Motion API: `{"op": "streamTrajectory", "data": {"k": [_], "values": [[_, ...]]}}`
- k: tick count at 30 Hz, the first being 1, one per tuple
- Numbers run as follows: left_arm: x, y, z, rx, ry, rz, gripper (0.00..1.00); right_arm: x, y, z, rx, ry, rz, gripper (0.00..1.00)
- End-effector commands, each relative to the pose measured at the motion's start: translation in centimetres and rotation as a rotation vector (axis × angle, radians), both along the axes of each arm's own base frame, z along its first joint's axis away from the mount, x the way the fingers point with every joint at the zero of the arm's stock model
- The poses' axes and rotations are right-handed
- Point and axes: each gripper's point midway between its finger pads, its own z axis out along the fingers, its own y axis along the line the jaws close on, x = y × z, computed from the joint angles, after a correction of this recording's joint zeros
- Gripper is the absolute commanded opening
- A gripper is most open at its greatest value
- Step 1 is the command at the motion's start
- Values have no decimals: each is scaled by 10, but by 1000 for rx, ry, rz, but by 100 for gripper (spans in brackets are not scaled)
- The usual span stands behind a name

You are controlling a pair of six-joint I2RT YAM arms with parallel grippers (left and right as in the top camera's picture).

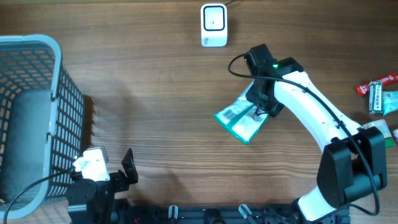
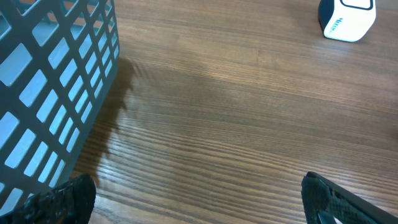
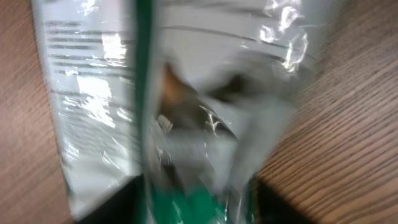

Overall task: Scan the item barcode
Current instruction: 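Lift the gloves pack with the right gripper and rotate it upright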

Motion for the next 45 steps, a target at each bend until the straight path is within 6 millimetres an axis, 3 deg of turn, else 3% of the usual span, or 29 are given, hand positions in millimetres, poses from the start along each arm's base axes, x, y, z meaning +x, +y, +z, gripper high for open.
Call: {"op": "streamTrajectory", "data": {"k": [1,5,8,10,12,16,20,25,28,33,35,37,44,45], "values": [[0,-2,-1,-8,-4,-6,100,-4,3,-5,-15,44,130,98],[0,-2,-1,-8,-4,-6,100,-17,-2,-6,-31,99,129,99],[0,-2,-1,-8,-4,-6,99,-20,-3,-24,-31,99,129,100],[0,-2,-1,-8,-4,-6,100,-15,0,-44,-6,52,133,100],[0,-2,-1,-8,-4,-6,100,-6,18,-60,99,5,213,100],[0,-2,-1,-8,-4,-6,100,13,19,-66,102,-59,224,100],[0,-2,-1,-8,-4,-6,100,7,-7,-95,-31,19,197,100],[0,-2,-1,-8,-4,-6,100,-2,-21,-126,-55,105,169,99],[0,-2,-1,-8,-4,-6,100,9,-17,-116,-36,59,168,98],[0,-2,-1,-8,-4,-6,100,34,-2,-48,37,-124,199,100],[0,-2,-1,-8,-4,-6,100,38,-6,-33,17,-167,188,100],[0,-2,-1,-8,-4,-6,100,38,-13,-39,-21,-166,165,100],[0,-2,-1,-8,-4,-6,100,45,-19,-97,-59,-99,148,99],[0,-2,-1,-8,-4,-6,100,45,-21,-101,-60,-91,145,95]]}}
